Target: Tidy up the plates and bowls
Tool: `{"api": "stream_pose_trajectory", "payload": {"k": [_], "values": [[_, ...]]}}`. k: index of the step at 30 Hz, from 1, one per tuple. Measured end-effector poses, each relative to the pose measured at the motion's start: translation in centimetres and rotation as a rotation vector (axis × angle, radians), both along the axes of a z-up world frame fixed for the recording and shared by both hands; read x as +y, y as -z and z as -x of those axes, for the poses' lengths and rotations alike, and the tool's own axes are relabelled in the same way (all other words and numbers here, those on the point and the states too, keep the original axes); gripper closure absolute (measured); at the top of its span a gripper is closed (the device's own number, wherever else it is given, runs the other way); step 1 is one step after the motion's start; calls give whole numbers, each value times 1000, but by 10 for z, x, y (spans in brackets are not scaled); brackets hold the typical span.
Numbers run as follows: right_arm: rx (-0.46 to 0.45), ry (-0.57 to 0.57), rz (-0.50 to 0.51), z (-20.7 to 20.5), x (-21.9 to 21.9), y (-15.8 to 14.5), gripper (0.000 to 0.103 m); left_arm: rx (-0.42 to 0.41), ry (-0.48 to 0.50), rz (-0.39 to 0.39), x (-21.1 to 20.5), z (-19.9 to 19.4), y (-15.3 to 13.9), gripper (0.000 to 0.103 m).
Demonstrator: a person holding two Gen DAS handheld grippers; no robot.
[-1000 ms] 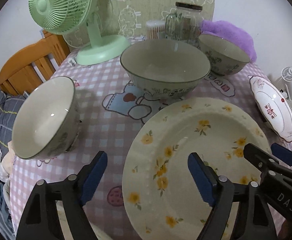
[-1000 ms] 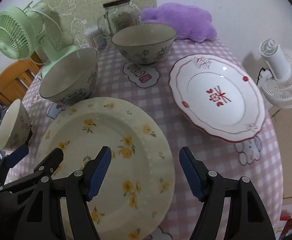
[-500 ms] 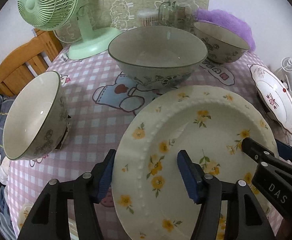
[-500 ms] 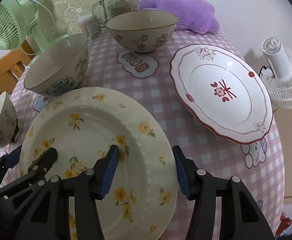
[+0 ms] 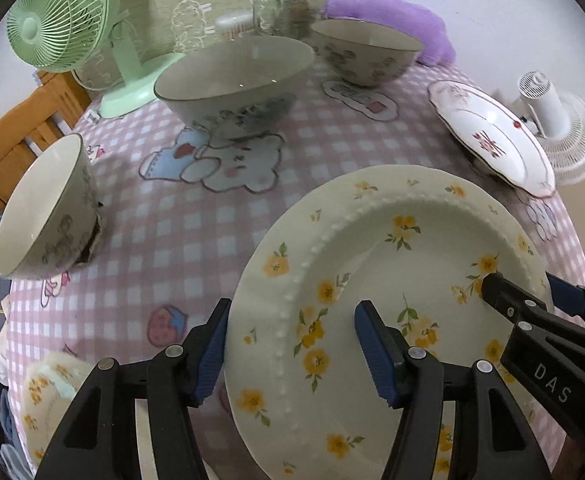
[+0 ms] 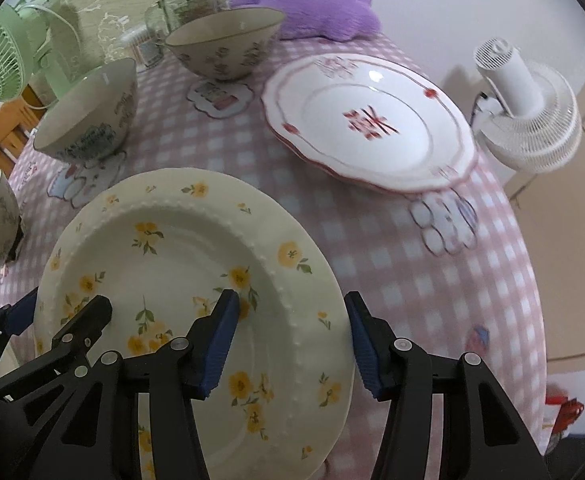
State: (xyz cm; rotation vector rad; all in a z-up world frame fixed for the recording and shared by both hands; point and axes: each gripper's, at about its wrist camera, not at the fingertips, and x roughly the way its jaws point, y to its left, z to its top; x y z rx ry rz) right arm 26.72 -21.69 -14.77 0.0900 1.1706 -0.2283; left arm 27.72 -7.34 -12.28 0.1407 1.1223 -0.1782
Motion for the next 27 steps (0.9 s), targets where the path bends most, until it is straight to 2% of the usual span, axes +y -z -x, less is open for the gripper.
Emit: {"api": "stream_pose_trajectory", "payload": {"k": [6, 12, 20, 27], "values": [[2, -16, 9, 14, 0, 1, 46, -3, 13, -5, -2, 5, 1, 39], [-15, -40, 20, 12, 6, 5, 37, -24, 16, -8, -3, 7, 2, 36], [8, -31, 16, 8, 4, 2, 38, -10, -25, -14, -6, 8, -3, 38], [12, -15, 24, 18, 3, -12, 38, -37, -17, -15, -9, 21, -23, 38]]}}
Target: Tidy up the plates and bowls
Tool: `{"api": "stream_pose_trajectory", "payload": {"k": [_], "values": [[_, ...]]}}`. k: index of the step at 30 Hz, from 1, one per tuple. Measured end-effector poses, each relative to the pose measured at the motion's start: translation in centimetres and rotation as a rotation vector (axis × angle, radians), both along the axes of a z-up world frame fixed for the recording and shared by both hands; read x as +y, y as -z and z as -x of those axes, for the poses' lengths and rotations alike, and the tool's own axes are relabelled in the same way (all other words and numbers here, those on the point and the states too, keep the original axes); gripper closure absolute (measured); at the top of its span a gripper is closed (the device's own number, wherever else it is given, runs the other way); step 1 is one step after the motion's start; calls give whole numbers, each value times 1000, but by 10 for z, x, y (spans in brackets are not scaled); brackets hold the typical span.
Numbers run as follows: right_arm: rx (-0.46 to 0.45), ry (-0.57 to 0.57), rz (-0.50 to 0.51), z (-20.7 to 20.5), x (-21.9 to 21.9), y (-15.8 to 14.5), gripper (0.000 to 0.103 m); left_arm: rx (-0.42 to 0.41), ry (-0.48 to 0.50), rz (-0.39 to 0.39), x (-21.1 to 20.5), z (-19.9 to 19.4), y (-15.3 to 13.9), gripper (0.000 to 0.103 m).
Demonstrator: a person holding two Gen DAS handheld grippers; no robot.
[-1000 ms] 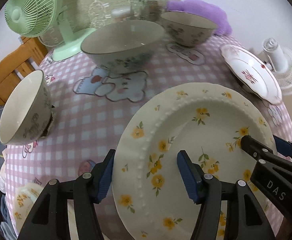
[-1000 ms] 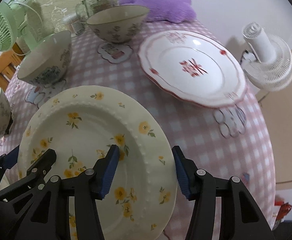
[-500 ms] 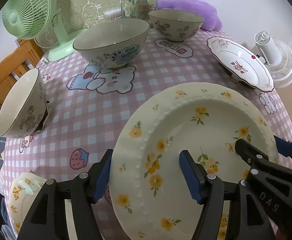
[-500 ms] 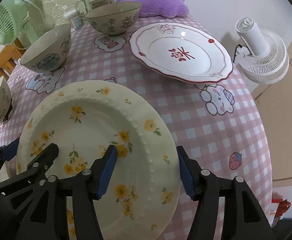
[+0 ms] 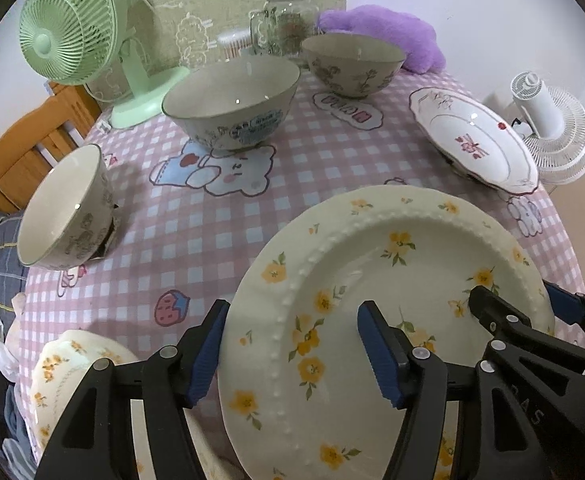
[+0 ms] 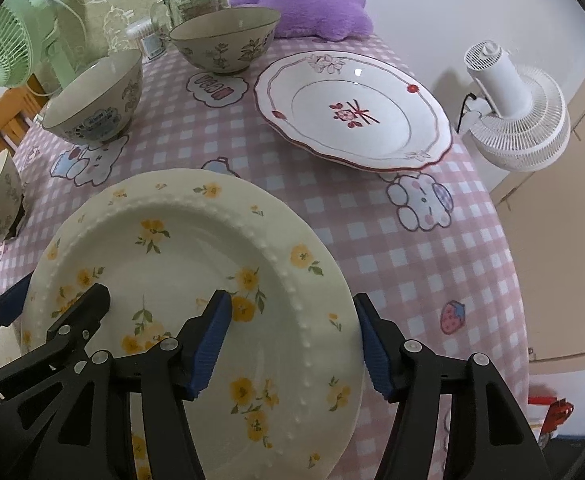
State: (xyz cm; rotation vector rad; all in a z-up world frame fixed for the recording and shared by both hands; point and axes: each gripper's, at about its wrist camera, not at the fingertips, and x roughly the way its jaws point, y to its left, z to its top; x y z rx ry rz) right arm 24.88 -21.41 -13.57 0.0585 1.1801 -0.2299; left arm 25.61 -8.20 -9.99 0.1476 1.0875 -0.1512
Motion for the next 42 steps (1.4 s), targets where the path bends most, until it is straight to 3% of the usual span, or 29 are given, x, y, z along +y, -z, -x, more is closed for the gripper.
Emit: {"api": "stream_pose_trajectory", "payload": {"k": [9, 22, 26, 42], "values": [[-33, 4, 5, 19, 15, -28, 38, -26, -2, 21, 14, 18, -27, 38], [-68, -8, 19, 42, 70, -54, 38, -64, -24, 59, 71, 46, -51, 38], [-65, -24, 21, 48, 93, -54, 39, -73, -55, 92, 97, 53, -52, 38], [-1, -105, 28, 63, 184, -22, 39, -14, -131, 86, 185, 83, -20, 38]]}}
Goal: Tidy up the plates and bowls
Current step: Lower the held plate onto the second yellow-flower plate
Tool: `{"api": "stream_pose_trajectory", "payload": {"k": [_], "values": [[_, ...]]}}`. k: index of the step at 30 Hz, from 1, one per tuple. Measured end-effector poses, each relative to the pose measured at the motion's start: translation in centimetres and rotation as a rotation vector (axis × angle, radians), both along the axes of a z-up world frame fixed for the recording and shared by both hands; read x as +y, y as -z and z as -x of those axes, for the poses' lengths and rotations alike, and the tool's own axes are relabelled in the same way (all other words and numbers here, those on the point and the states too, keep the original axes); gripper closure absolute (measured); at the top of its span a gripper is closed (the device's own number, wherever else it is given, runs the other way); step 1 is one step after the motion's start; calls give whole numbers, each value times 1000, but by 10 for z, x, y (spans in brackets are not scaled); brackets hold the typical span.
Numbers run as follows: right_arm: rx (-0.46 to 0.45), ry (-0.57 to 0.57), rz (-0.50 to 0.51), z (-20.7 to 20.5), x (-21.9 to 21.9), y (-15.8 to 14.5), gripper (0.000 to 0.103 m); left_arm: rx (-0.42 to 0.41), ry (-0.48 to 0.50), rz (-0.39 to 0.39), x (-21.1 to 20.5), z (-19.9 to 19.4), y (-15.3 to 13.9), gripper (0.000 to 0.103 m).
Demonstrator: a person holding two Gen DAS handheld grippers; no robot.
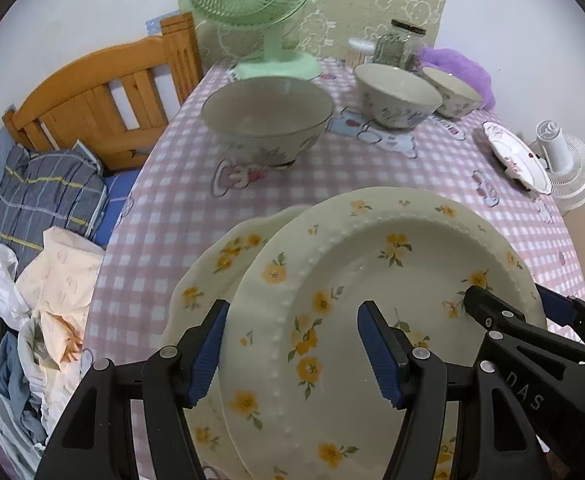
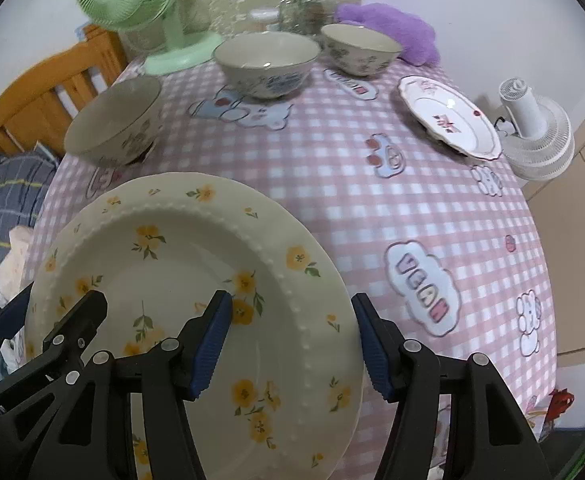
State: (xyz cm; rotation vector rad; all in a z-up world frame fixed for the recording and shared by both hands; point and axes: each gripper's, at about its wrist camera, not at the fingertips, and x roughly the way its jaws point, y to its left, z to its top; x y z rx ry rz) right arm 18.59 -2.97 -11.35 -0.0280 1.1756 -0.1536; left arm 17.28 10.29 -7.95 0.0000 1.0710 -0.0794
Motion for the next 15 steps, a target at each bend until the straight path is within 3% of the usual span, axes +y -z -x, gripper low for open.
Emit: {"api": "stream_pose_trajectory", "payload": {"k": [15], "values": [[35, -39, 64, -3, 28, 21, 41, 73, -6, 15, 22, 0, 32, 37]]}}
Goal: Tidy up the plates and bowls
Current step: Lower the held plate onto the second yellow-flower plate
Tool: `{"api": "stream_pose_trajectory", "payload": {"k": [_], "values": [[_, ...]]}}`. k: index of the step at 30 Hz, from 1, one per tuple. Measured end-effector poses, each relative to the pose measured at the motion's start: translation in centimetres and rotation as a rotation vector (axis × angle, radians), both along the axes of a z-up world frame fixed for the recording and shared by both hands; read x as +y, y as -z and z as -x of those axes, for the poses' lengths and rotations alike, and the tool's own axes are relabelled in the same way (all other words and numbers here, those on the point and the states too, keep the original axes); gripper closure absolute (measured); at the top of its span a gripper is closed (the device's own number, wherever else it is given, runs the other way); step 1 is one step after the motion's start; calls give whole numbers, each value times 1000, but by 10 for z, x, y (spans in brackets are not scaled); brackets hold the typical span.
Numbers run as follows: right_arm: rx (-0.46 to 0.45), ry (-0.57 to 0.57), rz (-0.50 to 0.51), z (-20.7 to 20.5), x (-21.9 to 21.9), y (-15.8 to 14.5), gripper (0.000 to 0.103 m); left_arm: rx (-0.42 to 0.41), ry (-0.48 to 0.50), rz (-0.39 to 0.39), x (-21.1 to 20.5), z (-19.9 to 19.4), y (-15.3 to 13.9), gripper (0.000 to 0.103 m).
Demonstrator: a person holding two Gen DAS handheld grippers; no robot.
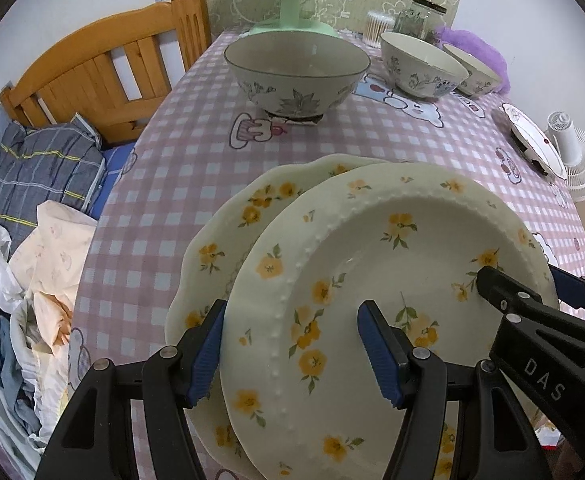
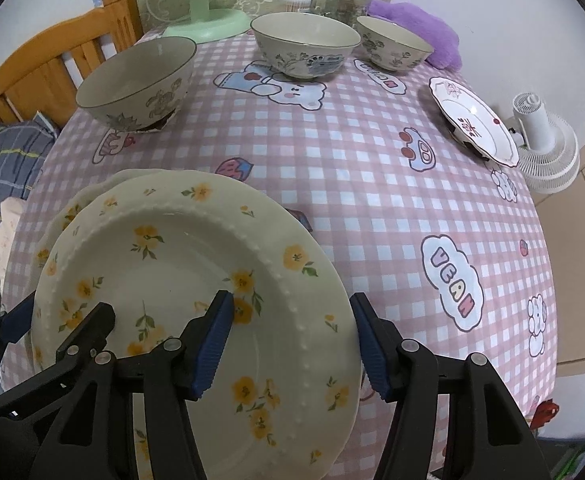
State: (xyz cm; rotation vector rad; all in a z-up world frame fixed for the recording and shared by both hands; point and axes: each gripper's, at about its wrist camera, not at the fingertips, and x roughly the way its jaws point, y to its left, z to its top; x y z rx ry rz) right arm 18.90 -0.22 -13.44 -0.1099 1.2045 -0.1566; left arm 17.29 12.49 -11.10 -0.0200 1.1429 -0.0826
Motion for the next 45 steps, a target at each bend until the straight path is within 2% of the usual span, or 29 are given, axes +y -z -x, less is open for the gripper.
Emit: {"api": "stream_pose_trajectory", "payload": {"k": [6, 13, 20, 26, 29, 32, 38, 45], "values": [[10, 4, 6, -4, -1, 5, 42, -14, 14, -36, -6, -2, 3, 36], [11, -3, 1, -5, -3, 7, 42, -17, -22, -70, -9, -4, 3, 34], [4, -10, -12, -3, -4, 6, 46, -45, -19, -172, -20, -2, 2, 34], [3, -6, -11, 1, -5, 2, 50, -19, -7, -140, -15, -5, 1, 31], [2, -3, -24, 6, -9, -3, 61, -24, 4, -118, -13, -3, -5, 30], [4, -10, -34, 10, -11, -8, 67, -41, 34, -105, -13, 0, -12, 29], [-5, -7, -36, 14, -10, -11, 68, -54, 68, -81, -12, 1, -18, 29], [-1, -22, -32, 4, 1, -3, 68, -44, 59, -78, -4, 0, -17, 28]]}}
